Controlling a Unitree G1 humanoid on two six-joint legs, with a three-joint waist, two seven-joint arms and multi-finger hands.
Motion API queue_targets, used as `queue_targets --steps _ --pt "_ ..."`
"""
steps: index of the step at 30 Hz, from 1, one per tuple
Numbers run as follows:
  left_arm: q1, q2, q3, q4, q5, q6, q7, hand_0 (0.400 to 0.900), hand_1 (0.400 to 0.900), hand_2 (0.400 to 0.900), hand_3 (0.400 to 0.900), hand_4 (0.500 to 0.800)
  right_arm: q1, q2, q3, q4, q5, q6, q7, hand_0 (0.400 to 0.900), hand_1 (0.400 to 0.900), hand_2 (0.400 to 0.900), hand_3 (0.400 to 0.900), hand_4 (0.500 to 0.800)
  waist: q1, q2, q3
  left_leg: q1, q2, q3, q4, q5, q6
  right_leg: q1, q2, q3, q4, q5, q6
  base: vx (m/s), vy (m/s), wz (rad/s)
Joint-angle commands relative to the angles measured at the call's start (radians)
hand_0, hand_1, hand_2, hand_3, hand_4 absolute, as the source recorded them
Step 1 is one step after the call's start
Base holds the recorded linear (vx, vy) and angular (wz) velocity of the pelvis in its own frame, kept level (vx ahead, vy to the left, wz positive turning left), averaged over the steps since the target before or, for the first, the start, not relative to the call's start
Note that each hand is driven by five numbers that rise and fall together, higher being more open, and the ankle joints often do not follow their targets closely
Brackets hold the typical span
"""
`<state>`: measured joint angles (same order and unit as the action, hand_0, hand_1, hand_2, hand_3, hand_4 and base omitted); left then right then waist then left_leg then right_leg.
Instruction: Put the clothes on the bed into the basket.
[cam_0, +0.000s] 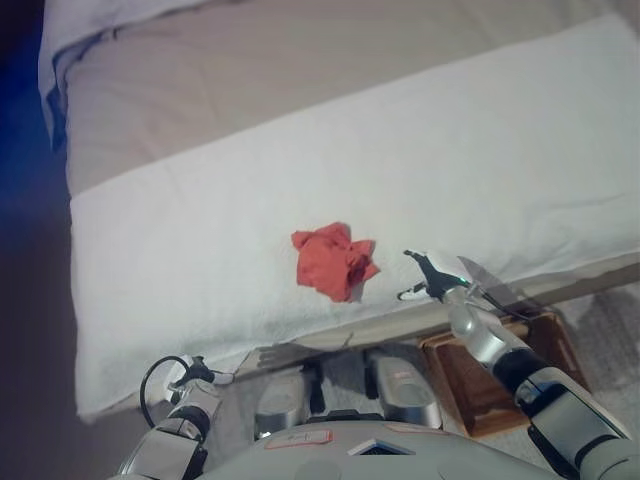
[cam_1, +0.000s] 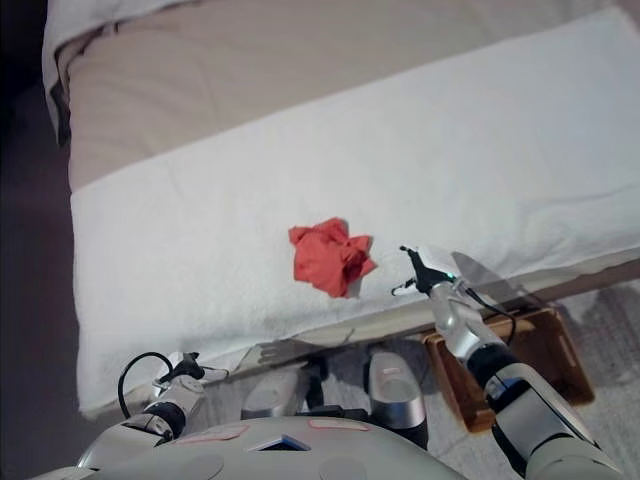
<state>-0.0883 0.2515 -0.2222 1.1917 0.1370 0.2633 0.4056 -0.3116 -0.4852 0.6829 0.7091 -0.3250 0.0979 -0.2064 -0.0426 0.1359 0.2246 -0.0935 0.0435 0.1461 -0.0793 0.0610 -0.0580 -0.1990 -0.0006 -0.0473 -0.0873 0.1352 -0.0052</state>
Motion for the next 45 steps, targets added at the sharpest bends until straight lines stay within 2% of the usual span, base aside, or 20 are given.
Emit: queue_targets --steps 1,10,21,22,23,38,45 --pt "-0.016 0.1 0.011 0.102 -0.042 0.022 0.08 0.9 0.9 0.9 0.9 0.8 -0.154 0.067 0.056 -0.021 -0.016 -0.055 -0.063 0.9 0.9 0.9 0.9 0.8 0.015 -0.042 0.004 -0.054 0.0 -0.018 -0.008 0.053 -0.006 -0.014 -0.051 0.032 0.009 -0.039 0.078 -0.02 0.054 0.02" --pt "-0.025 0.106 -0.002 0.127 -0.068 0.022 0.111 0.9 0.9 0.9 0.9 0.8 -0.242 0.109 0.069 -0.09 0.021 -0.053 -0.12 0.9 0.9 0.9 0.9 0.8 0.042 -0.055 0.044 -0.102 -0.019 -0.055 -0.008 0.046 0.001 -0.034 -0.08 0.002 0.0 -0.014 0.096 0.0 0.11 0.22" --pt "-0.073 0.111 -0.016 0.118 -0.074 0.039 0.118 0.9 0.9 0.9 0.9 0.8 -0.23 0.159 0.079 -0.104 0.055 -0.052 -0.118 0.9 0.9 0.9 0.9 0.8 0.053 -0.085 0.082 -0.125 -0.045 -0.06 -0.008 0.034 0.023 -0.061 -0.104 0.008 0.0 0.014 0.118 -0.01 0.107 0.02" --pt "-0.077 0.113 -0.017 0.117 -0.072 0.04 0.117 0.9 0.9 0.9 0.9 0.8 -0.225 0.162 0.078 -0.102 0.057 -0.052 -0.117 0.82 0.82 0.82 0.82 0.752 0.054 -0.087 0.085 -0.128 -0.048 -0.061 -0.008 0.034 0.025 -0.063 -0.107 0.007 0.0 0.016 0.12 -0.01 0.086 0.0" --pt "-0.076 0.117 -0.015 0.116 -0.071 0.044 0.119 0.9 0.9 0.9 0.9 0.8 -0.223 0.161 0.073 -0.108 0.065 -0.053 -0.124 0.4 0.4 0.4 0.4 0.5 0.053 -0.09 0.086 -0.13 -0.05 -0.06 -0.008 0.033 0.026 -0.065 -0.108 0.008 0.0 0.018 0.122 -0.01 0.075 -0.05" --pt "-0.08 0.105 -0.011 0.101 -0.056 0.05 0.13 0.9 0.9 0.9 0.9 0.8 -0.154 0.155 0.036 -0.067 0.051 -0.053 -0.157 0.4 0.4 0.4 0.4 0.5 0.035 -0.099 0.079 -0.111 -0.06 -0.034 -0.008 0.018 0.037 -0.063 -0.123 0.031 0.0 0.032 0.129 -0.01 0.033 -0.07" --pt "-0.07 0.093 -0.008 0.104 -0.039 0.047 0.123 0.9 0.9 0.9 0.9 0.8 -0.084 0.107 -0.062 -0.037 0.056 -0.037 -0.199 0.4 0.4 0.4 0.4 0.5 0.006 -0.098 0.053 -0.076 -0.057 -0.015 -0.008 0.003 0.036 -0.044 -0.123 0.044 0.0 0.03 0.132 0.01 -0.005 -0.11"
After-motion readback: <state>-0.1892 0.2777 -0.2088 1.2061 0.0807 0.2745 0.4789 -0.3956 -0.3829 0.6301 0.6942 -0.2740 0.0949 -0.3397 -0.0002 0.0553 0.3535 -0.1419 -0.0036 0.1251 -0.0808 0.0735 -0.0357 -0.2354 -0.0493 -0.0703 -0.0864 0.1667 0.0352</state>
